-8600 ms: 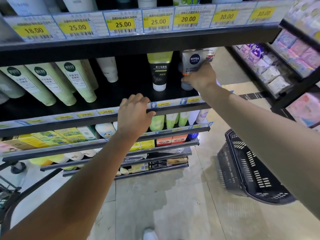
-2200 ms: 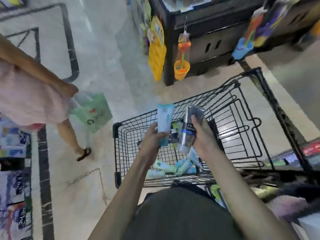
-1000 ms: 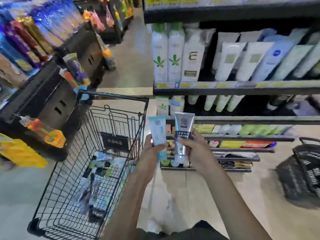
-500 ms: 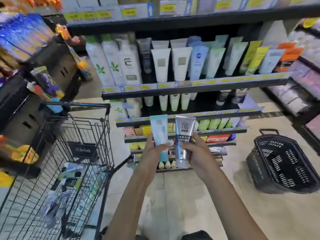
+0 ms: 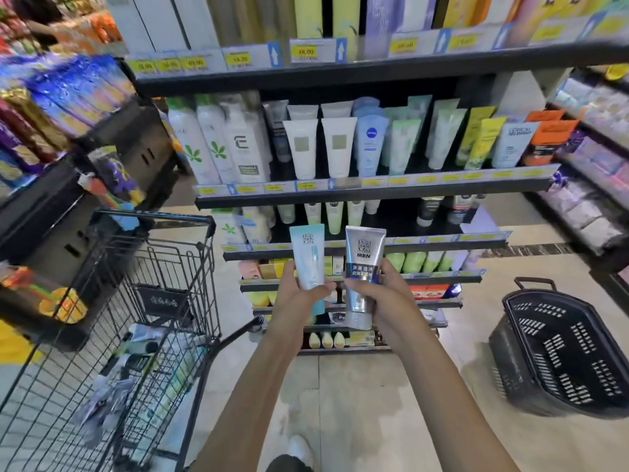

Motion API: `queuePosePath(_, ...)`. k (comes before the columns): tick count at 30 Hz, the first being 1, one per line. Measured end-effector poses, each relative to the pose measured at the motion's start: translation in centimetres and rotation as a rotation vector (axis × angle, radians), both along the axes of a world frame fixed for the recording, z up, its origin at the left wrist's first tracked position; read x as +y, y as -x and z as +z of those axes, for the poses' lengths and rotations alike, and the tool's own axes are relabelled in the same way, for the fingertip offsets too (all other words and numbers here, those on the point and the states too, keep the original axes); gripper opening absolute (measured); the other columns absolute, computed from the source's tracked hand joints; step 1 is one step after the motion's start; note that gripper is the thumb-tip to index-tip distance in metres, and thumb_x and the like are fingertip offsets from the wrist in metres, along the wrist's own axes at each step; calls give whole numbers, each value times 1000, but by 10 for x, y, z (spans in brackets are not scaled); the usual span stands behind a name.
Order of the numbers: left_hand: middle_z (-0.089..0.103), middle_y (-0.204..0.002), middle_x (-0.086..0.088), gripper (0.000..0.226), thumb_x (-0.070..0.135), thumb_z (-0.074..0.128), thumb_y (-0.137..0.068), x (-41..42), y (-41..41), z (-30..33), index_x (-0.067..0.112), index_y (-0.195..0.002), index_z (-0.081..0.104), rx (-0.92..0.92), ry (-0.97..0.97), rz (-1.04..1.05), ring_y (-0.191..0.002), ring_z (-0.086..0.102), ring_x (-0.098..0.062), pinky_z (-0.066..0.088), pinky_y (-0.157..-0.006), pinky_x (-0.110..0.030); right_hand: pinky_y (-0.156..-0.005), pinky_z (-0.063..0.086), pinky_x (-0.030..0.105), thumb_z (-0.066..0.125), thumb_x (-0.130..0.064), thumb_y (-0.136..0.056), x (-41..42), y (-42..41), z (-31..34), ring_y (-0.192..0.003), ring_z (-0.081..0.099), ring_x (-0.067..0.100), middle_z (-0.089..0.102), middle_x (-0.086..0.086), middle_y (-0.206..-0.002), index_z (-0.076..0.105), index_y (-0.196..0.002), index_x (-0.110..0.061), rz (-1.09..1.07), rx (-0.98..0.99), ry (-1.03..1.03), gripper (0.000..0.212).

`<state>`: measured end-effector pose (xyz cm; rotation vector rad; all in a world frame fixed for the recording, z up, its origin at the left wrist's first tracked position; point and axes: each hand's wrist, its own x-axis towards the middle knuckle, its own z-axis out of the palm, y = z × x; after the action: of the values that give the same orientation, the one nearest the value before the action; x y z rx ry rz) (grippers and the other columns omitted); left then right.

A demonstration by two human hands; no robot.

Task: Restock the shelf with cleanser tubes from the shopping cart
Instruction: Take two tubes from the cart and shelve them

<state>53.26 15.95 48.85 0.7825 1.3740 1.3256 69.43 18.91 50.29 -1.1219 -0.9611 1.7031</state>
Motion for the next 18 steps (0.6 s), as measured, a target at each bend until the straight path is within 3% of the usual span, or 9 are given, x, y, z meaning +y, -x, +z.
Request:
queuePosePath(5,73,-109,-6,66,20,84,-67,7,18,8,29,-127,57,53,-7,75,-101,70,-28,56,-92,-52,-80,59,34,81,5,-80,14,22,12,-91,73,20,74,11,-105,61,-122,-15,14,-18,-39,51)
queuePosePath(7,71,-107,-4,65,19,83,-68,10,28,10,28,-127,57,56,-22,105,-97,69,-26,57,-92,-54,-85,60,38,83,5,-78,21,34,16,-92,73,19,74,9,-105,61,-121,-16,16,-51,-63,53)
queuePosePath(11,69,-118,-2,64,17,84,-72,19,52,14,29,-129,56,65,-51,133,-109,68,-26,59,-91,-50,-95,59,44,85,3,-76,39,63,22,-96,73,22,74,7,-105,63,-115,-18,9,-111,-108,50)
queuePosePath(15,71,-112,-5,55,2,81,-81,37,81,14,30,-122,56,69,-70,170,-103,70,-24,59,-85,-39,-98,56,51,88,-6,-73,64,98,29,-99,71,25,74,5,-104,63,-113,-22,-11,-191,-166,50)
queuePosePath(18,71,-112,-10,53,1,79,-83,51,103,12,32,-120,56,68,-79,172,-98,72,-24,61,-81,-41,-98,56,48,87,-4,-75,87,125,35,-100,72,23,74,2,-105,63,-110,-26,-46,-192,-196,48)
